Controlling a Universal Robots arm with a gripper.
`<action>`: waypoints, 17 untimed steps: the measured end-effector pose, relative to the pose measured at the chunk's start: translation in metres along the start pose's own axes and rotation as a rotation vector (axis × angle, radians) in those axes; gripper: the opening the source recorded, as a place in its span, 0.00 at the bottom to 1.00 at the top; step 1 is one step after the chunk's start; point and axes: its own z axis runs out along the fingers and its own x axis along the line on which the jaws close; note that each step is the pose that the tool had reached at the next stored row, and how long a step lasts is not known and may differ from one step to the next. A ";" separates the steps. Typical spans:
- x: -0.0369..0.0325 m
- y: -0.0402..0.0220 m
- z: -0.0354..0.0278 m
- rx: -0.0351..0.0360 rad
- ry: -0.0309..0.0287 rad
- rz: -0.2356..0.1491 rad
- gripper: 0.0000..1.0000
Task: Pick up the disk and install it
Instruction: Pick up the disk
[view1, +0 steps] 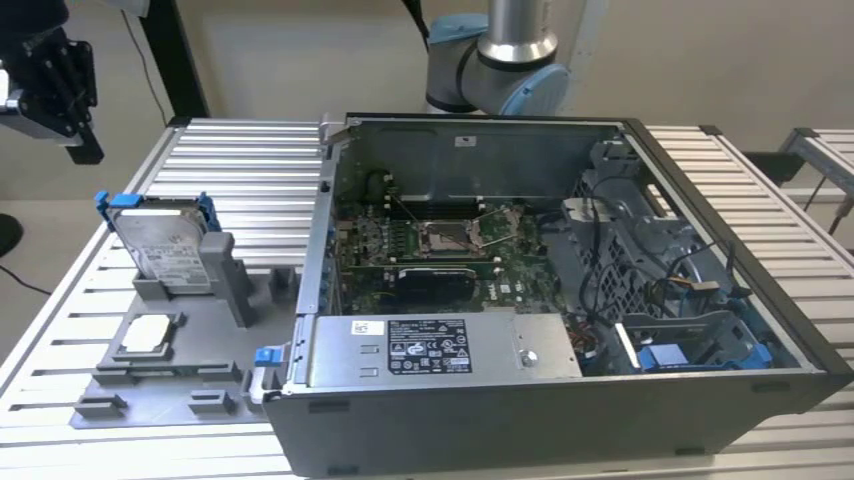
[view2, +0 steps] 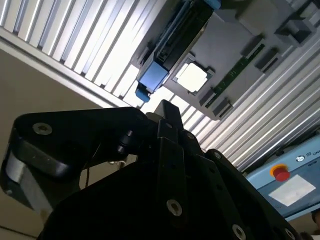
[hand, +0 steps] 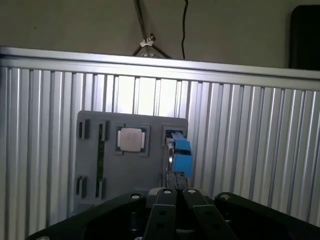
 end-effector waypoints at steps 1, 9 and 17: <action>0.0000 0.0000 0.0002 0.0002 -0.0002 0.012 0.00; 0.0000 -0.0001 0.0008 0.0004 -0.0006 0.029 0.00; 0.0000 -0.0001 0.0008 0.0005 -0.0006 0.029 0.00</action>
